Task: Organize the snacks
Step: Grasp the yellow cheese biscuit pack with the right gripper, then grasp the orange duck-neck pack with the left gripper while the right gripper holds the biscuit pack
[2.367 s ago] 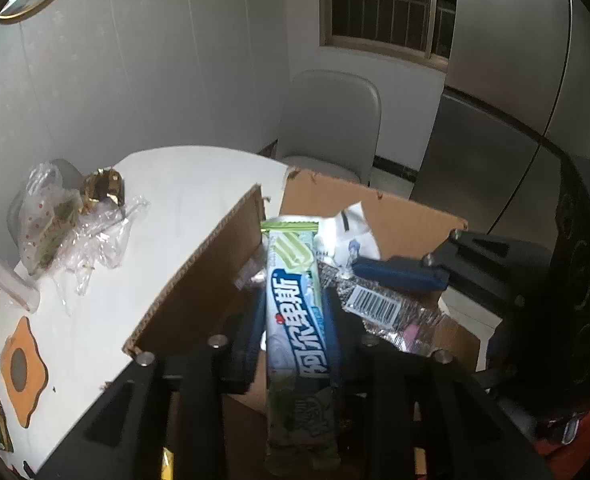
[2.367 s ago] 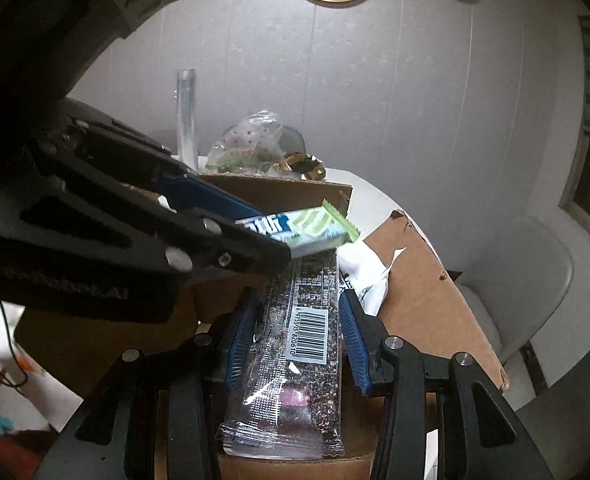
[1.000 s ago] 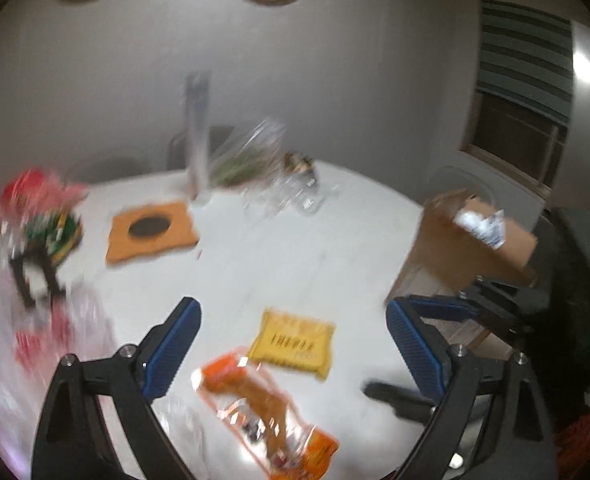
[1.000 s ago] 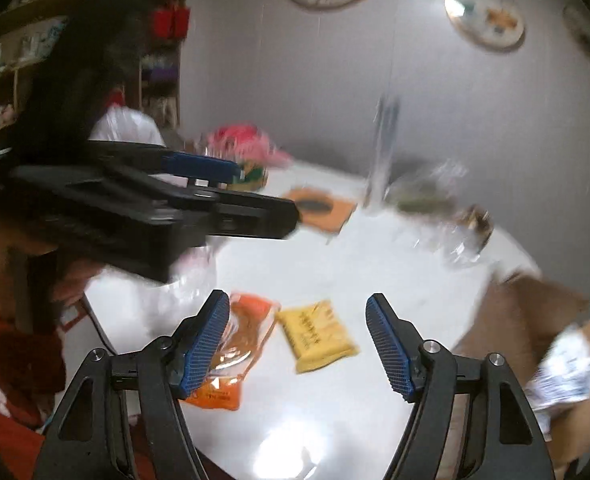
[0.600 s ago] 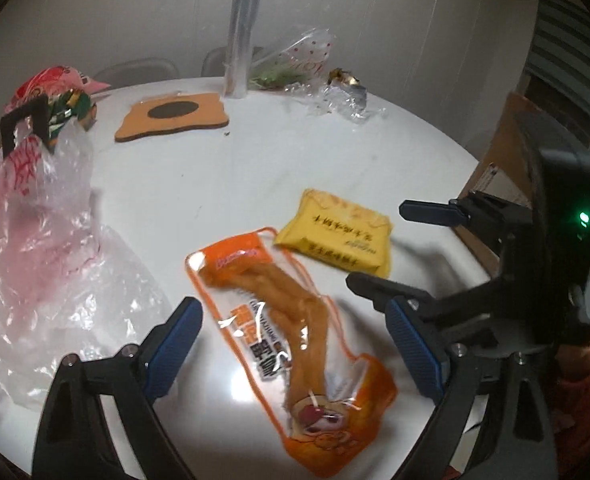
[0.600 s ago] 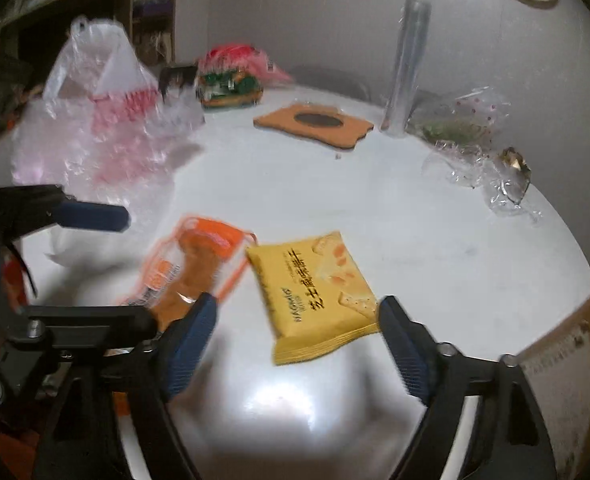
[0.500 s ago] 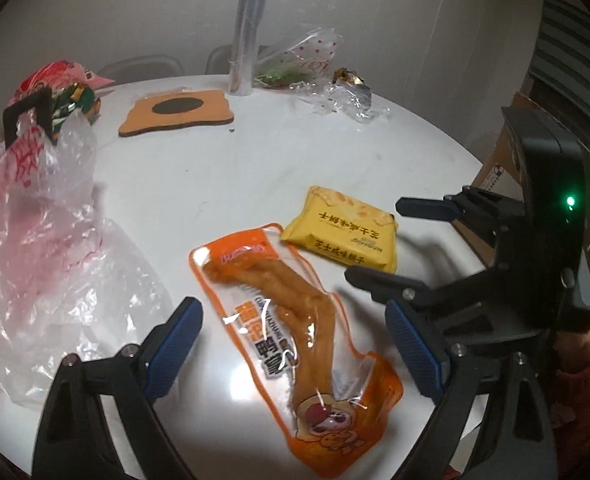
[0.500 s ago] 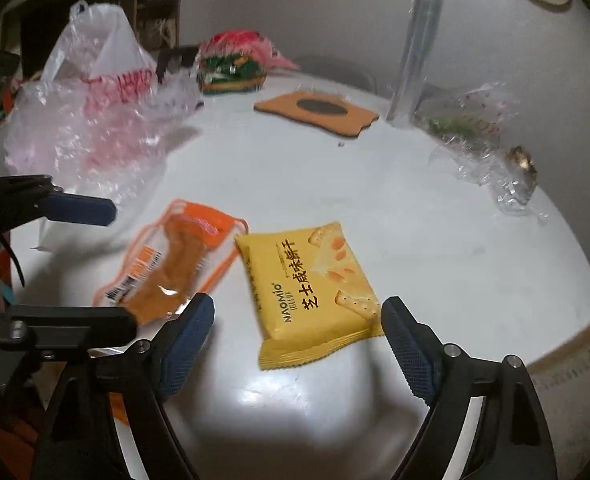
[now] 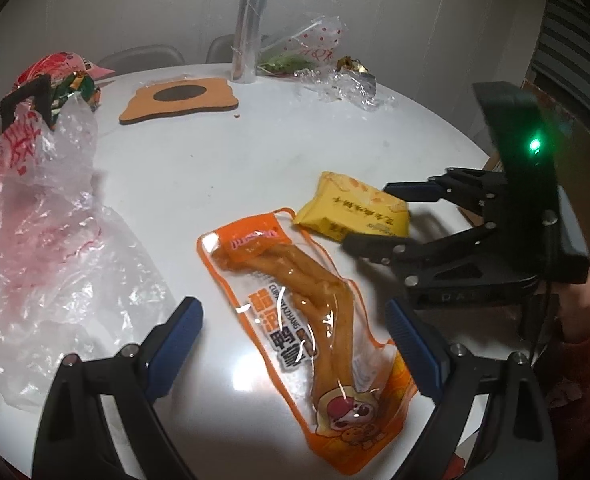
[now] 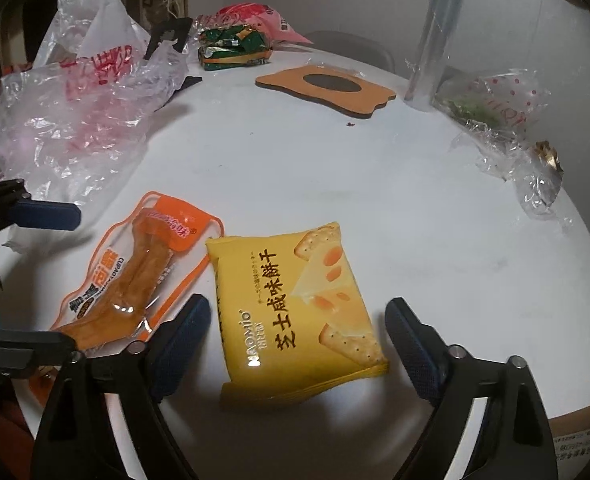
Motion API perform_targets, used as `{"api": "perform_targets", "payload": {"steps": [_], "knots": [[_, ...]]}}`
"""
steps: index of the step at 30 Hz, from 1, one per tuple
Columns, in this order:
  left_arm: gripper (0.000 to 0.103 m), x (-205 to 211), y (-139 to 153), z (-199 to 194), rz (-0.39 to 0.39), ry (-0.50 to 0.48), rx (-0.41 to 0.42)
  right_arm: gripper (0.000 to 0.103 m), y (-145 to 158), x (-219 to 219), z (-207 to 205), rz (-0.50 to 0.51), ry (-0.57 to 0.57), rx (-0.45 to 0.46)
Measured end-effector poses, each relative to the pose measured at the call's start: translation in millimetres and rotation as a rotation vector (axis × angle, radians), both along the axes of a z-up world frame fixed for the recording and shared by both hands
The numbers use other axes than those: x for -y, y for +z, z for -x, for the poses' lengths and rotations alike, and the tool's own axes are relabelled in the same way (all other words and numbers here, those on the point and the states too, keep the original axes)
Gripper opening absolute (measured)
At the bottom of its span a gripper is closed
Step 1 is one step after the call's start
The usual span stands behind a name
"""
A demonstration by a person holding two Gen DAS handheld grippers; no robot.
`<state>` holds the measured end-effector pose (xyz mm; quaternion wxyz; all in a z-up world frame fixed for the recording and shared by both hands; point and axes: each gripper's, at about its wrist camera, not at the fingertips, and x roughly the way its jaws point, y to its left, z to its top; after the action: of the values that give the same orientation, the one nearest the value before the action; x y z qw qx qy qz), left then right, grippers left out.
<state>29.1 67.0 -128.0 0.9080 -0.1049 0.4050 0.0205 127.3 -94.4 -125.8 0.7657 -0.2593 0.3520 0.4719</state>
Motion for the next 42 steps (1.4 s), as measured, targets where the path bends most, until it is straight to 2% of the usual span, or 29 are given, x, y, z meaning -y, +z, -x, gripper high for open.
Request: {"api": "perform_targets", "payload": {"steps": [1,2,7,10,16,18,23,28,29,30,33,42], "knots": [[0.091,1.4,-0.7,-1.2,-0.003,-0.003,-0.004,0.072,1.0,1.5,0.0,-0.002,-0.013,-0.009],[0.091,2.5,-1.4,-1.9,-0.005,-0.006,-0.008,0.071,1.1,2.7,0.3,0.004,-0.03,-0.011],[0.091,7.7,-8.5,-7.6,-0.026,-0.005,-0.04,0.07,6.9,31.7,11.7,-0.055,-0.163,-0.027],[0.091,10.5,-11.9,-12.0,-0.036,-0.008,-0.053,0.07,10.8,51.4,24.3,-0.091,-0.222,-0.002],[0.091,18.6,-13.6,-22.4,-0.08,-0.023,-0.059,0.068,15.4,80.7,47.9,-0.137,-0.258,0.038],[0.083,23.3,-13.5,-25.1,-0.095,-0.037,-0.058,0.047,16.5,86.4,51.3,-0.141,-0.262,0.041],[0.08,33.1,-12.8,-31.8,-0.122,-0.076,-0.06,0.044,18.6,95.9,54.6,-0.166,-0.291,0.054],[0.08,45.6,-14.5,-39.6,-0.145,-0.197,-0.037,0.045,12.6,98.8,49.8,-0.156,-0.325,0.051],[0.08,46.9,-14.4,-39.6,-0.145,-0.215,-0.034,0.048,11.8,100.0,48.8,-0.159,-0.336,0.047],[0.08,47.1,-14.2,-39.6,-0.142,-0.226,-0.035,0.056,10.8,101.4,48.2,-0.157,-0.345,0.047],[0.08,45.1,-12.8,-34.9,-0.137,-0.216,-0.05,0.066,8.7,103.1,46.4,-0.156,-0.354,0.051],[0.08,34.6,-14.0,-15.7,-0.148,-0.15,-0.058,0.072,-0.3,94.9,36.7,-0.126,-0.333,0.0]]}}
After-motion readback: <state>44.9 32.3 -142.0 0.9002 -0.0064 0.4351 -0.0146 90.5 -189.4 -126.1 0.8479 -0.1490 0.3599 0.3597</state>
